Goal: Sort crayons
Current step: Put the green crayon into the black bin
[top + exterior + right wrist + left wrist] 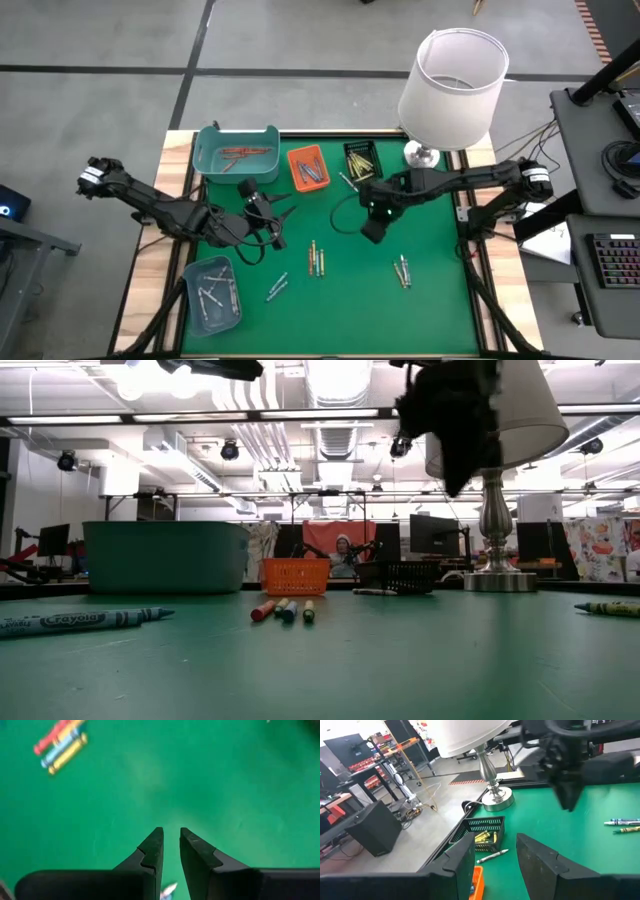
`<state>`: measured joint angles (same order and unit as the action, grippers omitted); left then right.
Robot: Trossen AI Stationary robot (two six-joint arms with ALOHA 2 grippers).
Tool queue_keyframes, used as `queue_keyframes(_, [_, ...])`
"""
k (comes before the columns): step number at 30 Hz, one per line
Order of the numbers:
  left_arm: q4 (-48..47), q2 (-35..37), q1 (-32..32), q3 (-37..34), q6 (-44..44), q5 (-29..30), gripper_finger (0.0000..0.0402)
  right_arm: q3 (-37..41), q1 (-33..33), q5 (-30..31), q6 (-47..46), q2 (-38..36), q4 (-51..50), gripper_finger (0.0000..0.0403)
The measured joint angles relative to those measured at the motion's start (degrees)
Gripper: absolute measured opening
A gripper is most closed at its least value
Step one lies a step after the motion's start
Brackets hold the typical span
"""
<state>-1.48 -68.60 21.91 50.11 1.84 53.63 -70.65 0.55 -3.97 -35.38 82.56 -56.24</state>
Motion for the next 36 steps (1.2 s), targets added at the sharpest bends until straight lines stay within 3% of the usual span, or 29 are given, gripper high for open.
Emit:
queue_keyframes(9, [0.02,0.0,0.0,-0.04,-0.24,0.0,0.0127,0.9,-8.62,-1.03,-16.45,0.0,-11.08,0.0052])
queue_keyframes(20, [0.07,-0.44,0.0,-0.11,0.77,0.0,0.0127,6.11,-18.7,-1.02,-32.63,0.02,-7.11,0.0052])
queue_keyframes(27, [0.07,-0.44,0.0,-0.11,0.77,0.0,0.0127,9.7,-21.5,-1.04,-36.01,0.88,5.29,0.0079])
queue_keyframes(36, [-0.98,-0.44,0.0,-0.15,0.88,0.02,0.0127,8.57,-21.54,-3.98,-34.18,8.39,5.57,0.0127])
